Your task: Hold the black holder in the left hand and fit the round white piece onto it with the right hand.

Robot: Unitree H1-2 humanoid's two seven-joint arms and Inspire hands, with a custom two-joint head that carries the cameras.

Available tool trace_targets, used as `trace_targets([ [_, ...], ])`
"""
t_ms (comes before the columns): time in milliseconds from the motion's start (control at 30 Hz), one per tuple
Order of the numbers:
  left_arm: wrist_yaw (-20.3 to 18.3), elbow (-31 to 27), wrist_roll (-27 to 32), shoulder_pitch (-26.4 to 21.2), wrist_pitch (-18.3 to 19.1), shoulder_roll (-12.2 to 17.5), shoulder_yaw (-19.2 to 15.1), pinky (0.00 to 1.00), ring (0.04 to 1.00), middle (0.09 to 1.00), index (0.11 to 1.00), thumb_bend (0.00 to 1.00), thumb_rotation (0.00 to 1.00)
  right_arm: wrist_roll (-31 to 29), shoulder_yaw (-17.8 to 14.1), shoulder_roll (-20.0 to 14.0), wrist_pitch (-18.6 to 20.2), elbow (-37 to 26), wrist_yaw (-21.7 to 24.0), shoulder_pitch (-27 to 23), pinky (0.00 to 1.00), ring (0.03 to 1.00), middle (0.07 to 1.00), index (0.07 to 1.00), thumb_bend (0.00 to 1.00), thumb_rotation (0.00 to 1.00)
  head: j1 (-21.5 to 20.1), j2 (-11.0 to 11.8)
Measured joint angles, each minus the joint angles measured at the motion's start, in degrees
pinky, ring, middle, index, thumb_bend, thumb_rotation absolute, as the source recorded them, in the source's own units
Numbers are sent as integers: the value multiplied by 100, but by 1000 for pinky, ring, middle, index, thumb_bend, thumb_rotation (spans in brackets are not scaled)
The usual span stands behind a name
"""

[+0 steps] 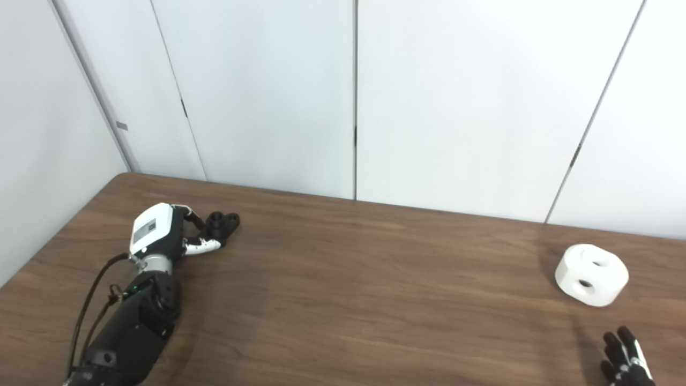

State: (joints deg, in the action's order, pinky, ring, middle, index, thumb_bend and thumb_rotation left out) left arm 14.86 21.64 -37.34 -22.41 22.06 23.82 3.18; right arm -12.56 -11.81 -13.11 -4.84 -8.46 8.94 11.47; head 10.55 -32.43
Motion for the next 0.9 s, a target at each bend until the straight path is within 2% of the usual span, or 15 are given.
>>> trace_targets([
  [233,-75,-66,168,49,-16,7,-15,910,858,736,484,524,52,-11,8,4,2,-29,-2,27,1000,998,966,994,653,1000,-44,-44],
  [433,-458,-536,412,281,-17,15,-19,794,850,748,486,521,53,-9,35,9,0,-71,-3,55,1000,1000,968,999,644,1000,-62,-79],
  [600,-882,-1082,452,406,185,11,22,738,851,771,487,518,52,-6,51,10,1,-79,-6,57,1000,1000,966,996,641,1000,-97,-97],
  [767,-1231,-1476,584,533,206,1,73,711,855,781,487,517,57,11,88,17,14,-120,-43,73,1000,1000,958,998,628,1000,-132,-140],
  [900,-1460,-1853,635,706,217,-18,135,732,867,790,486,518,57,58,122,18,100,-203,-77,92,1000,1000,965,1000,625,1000,-167,-167],
])
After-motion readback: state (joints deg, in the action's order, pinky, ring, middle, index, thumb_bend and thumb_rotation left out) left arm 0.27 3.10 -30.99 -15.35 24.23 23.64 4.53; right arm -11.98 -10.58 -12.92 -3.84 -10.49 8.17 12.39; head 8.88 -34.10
